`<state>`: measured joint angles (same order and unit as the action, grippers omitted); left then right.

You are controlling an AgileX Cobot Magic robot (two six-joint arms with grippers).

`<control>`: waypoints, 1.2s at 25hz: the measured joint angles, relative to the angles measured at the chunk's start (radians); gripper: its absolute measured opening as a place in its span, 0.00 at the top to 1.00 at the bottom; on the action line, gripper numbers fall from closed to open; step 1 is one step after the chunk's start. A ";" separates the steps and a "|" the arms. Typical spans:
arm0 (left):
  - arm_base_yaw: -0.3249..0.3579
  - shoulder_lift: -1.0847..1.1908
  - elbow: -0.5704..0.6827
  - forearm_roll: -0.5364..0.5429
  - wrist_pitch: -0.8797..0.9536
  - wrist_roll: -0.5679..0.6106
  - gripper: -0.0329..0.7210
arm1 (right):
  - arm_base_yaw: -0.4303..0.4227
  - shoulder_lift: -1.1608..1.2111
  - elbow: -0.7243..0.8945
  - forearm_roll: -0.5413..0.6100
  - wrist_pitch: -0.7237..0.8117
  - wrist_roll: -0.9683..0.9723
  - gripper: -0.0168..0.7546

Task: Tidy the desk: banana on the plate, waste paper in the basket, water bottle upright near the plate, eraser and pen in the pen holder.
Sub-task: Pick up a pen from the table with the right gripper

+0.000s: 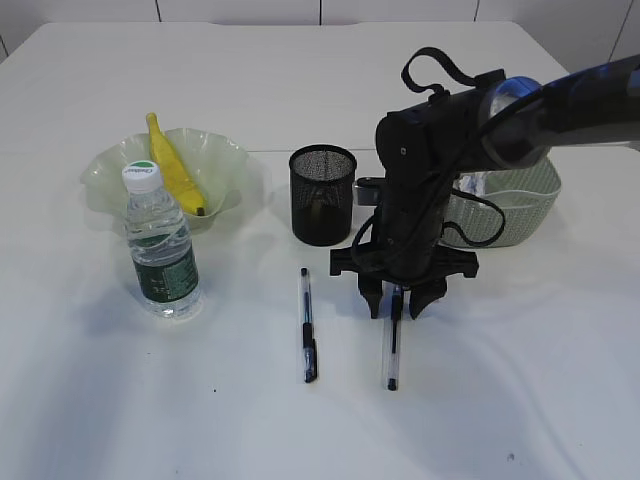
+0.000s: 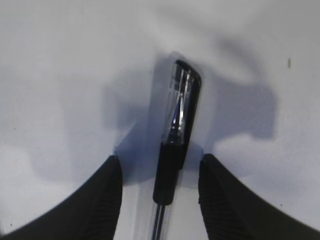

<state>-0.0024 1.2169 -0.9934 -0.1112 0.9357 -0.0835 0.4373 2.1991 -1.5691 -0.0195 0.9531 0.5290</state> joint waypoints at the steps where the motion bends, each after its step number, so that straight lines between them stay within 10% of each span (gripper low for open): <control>1: 0.000 0.000 0.000 0.000 0.000 0.000 0.39 | 0.000 0.000 0.000 0.000 -0.004 0.000 0.49; 10: 0.000 0.000 0.000 0.000 -0.002 0.000 0.39 | 0.000 0.004 0.000 0.000 -0.007 -0.004 0.52; 20: 0.000 0.000 0.000 0.000 -0.002 0.000 0.39 | 0.000 0.004 0.000 -0.045 0.004 0.000 0.87; 30: 0.000 0.000 0.000 0.000 -0.004 0.000 0.39 | 0.000 0.004 0.000 -0.093 0.037 -0.067 0.90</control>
<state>-0.0024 1.2169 -0.9934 -0.1112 0.9314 -0.0835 0.4373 2.2030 -1.5691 -0.1126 0.9901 0.4619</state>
